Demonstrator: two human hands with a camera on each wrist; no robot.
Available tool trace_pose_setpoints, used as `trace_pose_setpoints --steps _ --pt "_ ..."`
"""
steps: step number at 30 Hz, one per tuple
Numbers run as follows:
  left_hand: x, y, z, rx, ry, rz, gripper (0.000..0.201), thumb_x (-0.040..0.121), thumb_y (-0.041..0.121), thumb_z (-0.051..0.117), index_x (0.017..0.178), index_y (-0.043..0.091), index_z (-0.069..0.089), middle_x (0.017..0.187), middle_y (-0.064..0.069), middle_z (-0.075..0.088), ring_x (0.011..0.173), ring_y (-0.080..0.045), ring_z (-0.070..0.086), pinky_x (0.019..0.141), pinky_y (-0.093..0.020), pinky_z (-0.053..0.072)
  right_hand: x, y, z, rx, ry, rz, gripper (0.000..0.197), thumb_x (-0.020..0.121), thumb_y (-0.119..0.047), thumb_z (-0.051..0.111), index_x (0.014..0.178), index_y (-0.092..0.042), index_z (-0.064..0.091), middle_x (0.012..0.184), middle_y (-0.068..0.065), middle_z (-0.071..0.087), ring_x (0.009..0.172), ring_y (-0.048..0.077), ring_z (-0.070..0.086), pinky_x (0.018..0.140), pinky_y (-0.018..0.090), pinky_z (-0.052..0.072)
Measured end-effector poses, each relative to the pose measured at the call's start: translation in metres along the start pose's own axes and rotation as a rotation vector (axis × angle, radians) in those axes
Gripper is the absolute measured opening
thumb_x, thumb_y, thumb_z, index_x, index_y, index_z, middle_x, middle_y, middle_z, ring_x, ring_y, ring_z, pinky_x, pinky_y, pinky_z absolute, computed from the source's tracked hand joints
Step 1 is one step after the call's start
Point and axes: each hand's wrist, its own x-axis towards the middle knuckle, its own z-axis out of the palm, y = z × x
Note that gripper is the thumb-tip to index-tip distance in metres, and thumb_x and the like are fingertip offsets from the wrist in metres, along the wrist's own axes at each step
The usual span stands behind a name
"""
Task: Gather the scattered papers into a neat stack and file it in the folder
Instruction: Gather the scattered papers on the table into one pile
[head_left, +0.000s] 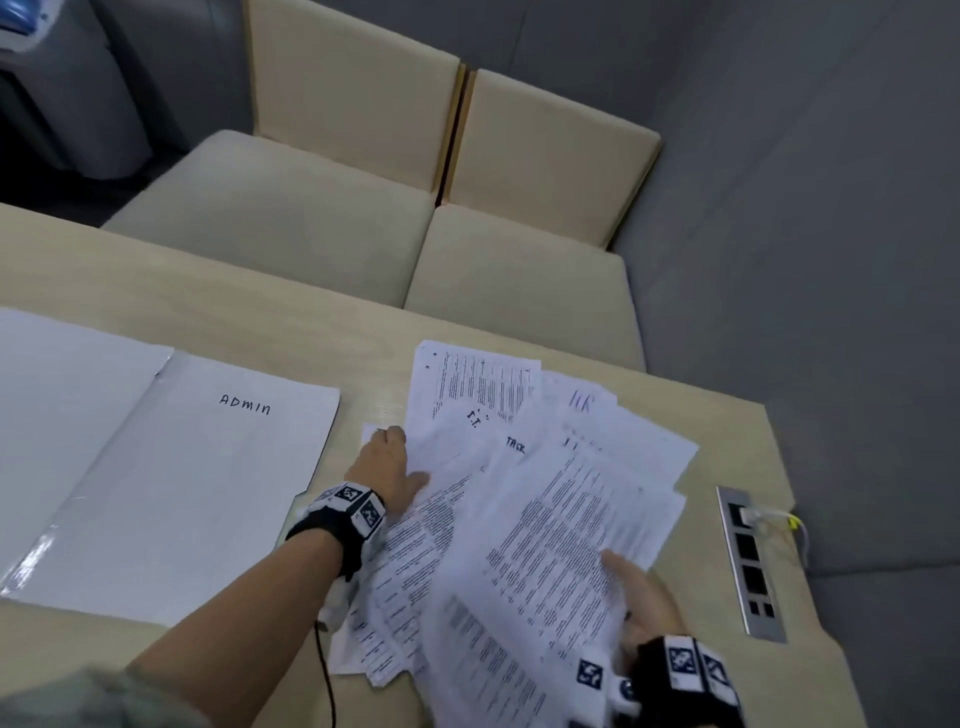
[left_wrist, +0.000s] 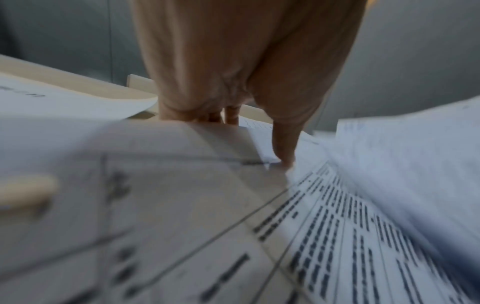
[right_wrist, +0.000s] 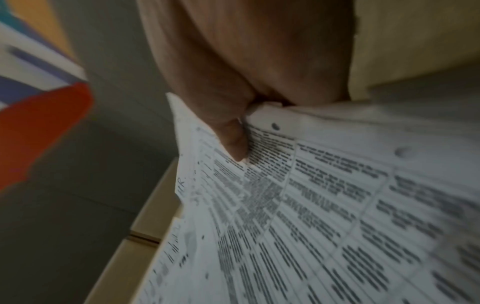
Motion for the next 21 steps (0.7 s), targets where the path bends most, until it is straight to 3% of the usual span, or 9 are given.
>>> trace_pose_setpoints --steps 2,5,7,9,11,14,17,19,21 --pt "0.002 0.006 -0.002 -0.111 -0.062 -0.011 0.062 0.096 0.046 0.051 0.138 0.002 0.037 0.136 -0.018 0.053 0.119 -0.033 0.056 0.090 -0.036 0.045 0.009 0.011 0.011 0.006 0.010 0.009 0.029 0.098 -0.016 0.061 0.127 -0.009 0.062 0.119 0.022 0.070 0.084 0.033 0.075 0.071 0.046 0.062" --pt "0.001 0.020 0.001 -0.207 -0.167 -0.009 0.068 0.088 0.048 0.065 0.131 0.002 0.041 0.125 -0.017 0.059 0.103 -0.032 0.060 0.076 -0.033 0.045 0.012 0.009 0.031 0.087 -0.050 0.018 0.033 0.099 -0.012 0.060 0.131 -0.008 0.059 0.123 0.020 0.069 0.109 0.039 0.068 0.095 0.060 0.052" --pt "-0.001 0.027 0.008 -0.289 -0.195 -0.067 0.069 0.082 0.034 0.077 0.132 0.004 0.042 0.128 -0.014 0.058 0.102 -0.029 0.061 0.081 -0.036 0.052 0.007 0.002 0.041 0.125 -0.099 0.020 0.030 0.099 -0.009 0.059 0.129 -0.009 0.060 0.121 0.019 0.070 0.108 0.037 0.068 0.088 0.055 0.057" --pt "-0.005 0.028 0.010 -0.433 -0.189 -0.108 0.079 0.078 0.020 0.080 0.143 0.008 0.039 0.138 -0.014 0.055 0.115 -0.033 0.062 0.095 -0.045 0.054 0.007 0.002 0.041 0.136 -0.124 -0.028 0.025 0.099 -0.008 0.058 0.123 -0.014 0.062 0.116 0.015 0.072 0.103 0.033 0.070 0.079 0.048 0.061" --pt "-0.012 0.024 0.000 -0.603 -0.231 -0.051 0.076 0.072 0.018 0.083 0.139 0.015 0.049 0.132 -0.011 0.063 0.114 -0.032 0.065 0.096 -0.053 0.053 0.004 0.002 0.036 0.136 -0.096 -0.130 0.030 0.098 -0.006 0.061 0.125 -0.016 0.063 0.123 0.015 0.072 0.108 0.034 0.071 0.089 0.053 0.058" --pt "-0.031 0.019 -0.031 -0.920 -0.335 0.061 0.046 0.073 0.008 0.082 0.116 0.015 0.067 0.110 -0.007 0.076 0.100 -0.028 0.073 0.090 -0.050 0.057 -0.007 -0.011 0.021 0.229 -0.040 -0.325 0.049 0.094 0.001 0.062 0.138 -0.016 0.050 0.129 0.014 0.067 0.117 0.034 0.066 0.102 0.057 0.049" --pt "-0.050 0.018 -0.055 -1.100 -0.421 0.167 0.055 0.060 0.012 0.090 0.111 0.005 0.071 0.108 -0.015 0.076 0.097 -0.029 0.075 0.090 -0.045 0.057 -0.011 -0.025 0.010 0.268 -0.118 -0.303 0.081 0.088 -0.009 0.074 0.152 -0.028 0.028 0.142 0.010 0.052 0.126 0.031 0.056 0.110 0.052 0.042" --pt "-0.053 0.018 -0.056 -1.086 -0.426 0.178 0.064 0.057 0.017 0.091 0.115 0.003 0.069 0.107 -0.014 0.077 0.096 -0.028 0.075 0.091 -0.046 0.056 -0.015 -0.028 0.014 0.229 -0.286 -0.177 0.088 0.078 -0.022 0.084 0.151 -0.007 0.037 0.143 0.015 0.056 0.128 0.033 0.059 0.107 0.051 0.046" --pt "-0.055 0.019 -0.048 -1.058 -0.432 0.145 0.064 0.062 0.009 0.088 0.121 0.006 0.063 0.109 -0.013 0.076 0.098 -0.029 0.074 0.090 -0.048 0.057 -0.027 -0.028 0.027 0.215 -0.369 -0.151 0.062 0.081 -0.011 0.079 0.137 0.001 0.056 0.131 0.025 0.066 0.119 0.042 0.066 0.102 0.061 0.049"
